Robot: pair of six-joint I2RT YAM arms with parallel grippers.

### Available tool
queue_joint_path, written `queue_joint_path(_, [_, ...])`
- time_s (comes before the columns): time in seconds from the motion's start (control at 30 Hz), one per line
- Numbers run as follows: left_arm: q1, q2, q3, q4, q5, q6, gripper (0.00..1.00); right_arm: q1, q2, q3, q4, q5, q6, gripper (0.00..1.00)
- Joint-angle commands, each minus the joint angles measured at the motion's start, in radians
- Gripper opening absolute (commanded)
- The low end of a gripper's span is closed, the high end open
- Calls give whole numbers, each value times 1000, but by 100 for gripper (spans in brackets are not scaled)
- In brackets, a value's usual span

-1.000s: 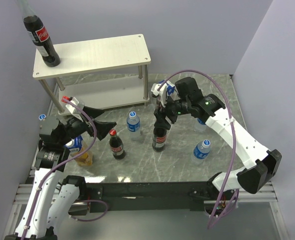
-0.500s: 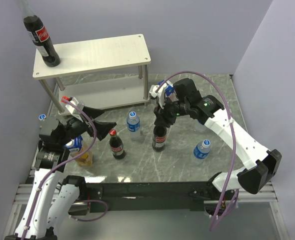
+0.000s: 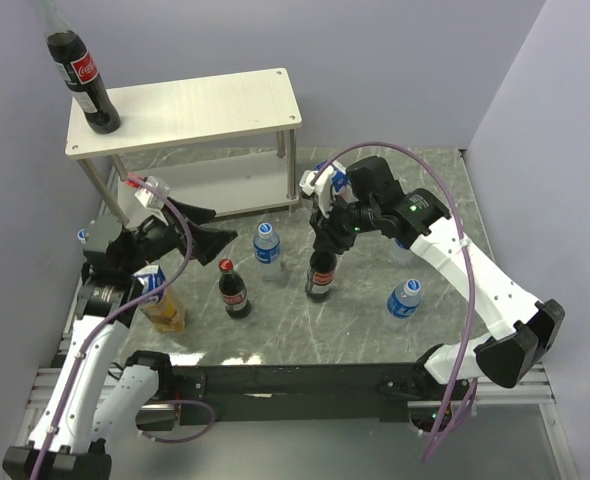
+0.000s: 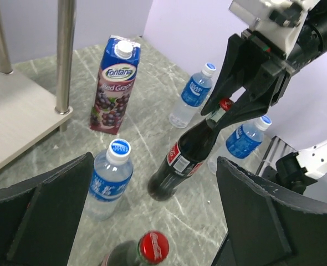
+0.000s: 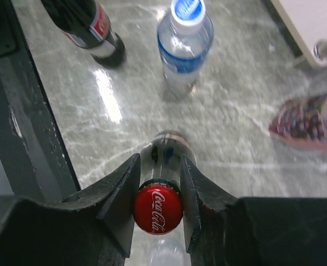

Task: Place and organize the beverage onto the shelf
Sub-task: Pick up the drink from the center of the board.

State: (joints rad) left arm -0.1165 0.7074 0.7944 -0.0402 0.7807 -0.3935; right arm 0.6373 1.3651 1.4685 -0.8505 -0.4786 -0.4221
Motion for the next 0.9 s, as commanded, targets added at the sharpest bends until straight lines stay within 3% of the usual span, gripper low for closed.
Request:
queue_joint_path(0.0, [-35,49,71,105,9,-45,97,-10,-58,117,7,64,32,0])
queue_joint_path(0.27, [-343,197,230,48,-225,114,96,-62,-57,253,-13,90,100,0])
queue_joint_path(0.57, [-702,340,198,195,-498,323,96,-117,-95,228,41,130,132,0])
queue_joint_path(0.67, [-797,432,201,246,-611,383,96,-137,-90,282,24,132,138,0])
queue_joint_path(0.87, [-870,572,219,342,-705,436,99,-160,-75,374,-25,129,154,0])
